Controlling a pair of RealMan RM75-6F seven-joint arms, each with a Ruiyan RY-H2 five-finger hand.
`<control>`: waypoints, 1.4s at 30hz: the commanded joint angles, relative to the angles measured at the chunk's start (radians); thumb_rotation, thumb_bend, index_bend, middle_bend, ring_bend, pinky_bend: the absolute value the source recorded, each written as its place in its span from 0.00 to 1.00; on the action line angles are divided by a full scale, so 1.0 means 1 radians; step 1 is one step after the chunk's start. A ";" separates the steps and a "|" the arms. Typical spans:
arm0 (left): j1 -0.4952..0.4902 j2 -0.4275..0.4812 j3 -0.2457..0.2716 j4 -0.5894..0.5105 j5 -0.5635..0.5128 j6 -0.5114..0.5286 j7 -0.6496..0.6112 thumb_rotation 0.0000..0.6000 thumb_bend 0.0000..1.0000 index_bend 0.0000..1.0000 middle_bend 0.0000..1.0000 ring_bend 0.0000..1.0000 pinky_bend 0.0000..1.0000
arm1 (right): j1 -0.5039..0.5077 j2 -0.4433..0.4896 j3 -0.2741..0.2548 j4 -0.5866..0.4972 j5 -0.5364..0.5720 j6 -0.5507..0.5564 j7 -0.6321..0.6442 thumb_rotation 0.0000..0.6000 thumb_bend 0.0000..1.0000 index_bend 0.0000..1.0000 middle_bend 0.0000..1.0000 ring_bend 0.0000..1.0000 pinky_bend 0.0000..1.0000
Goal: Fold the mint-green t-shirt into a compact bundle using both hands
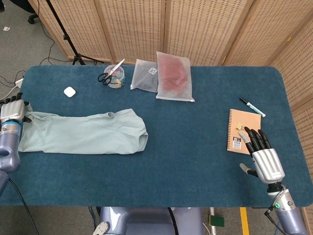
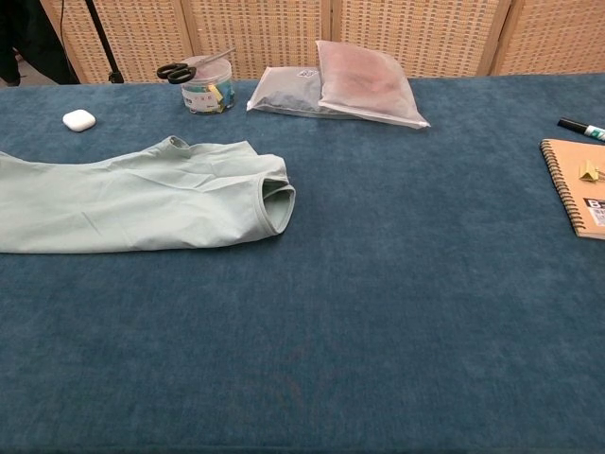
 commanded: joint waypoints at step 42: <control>-0.155 0.037 -0.045 -0.807 0.075 0.433 0.423 1.00 0.57 0.84 0.00 0.00 0.00 | -0.001 0.029 0.012 -0.011 0.020 -0.014 0.047 1.00 0.11 0.00 0.00 0.00 0.00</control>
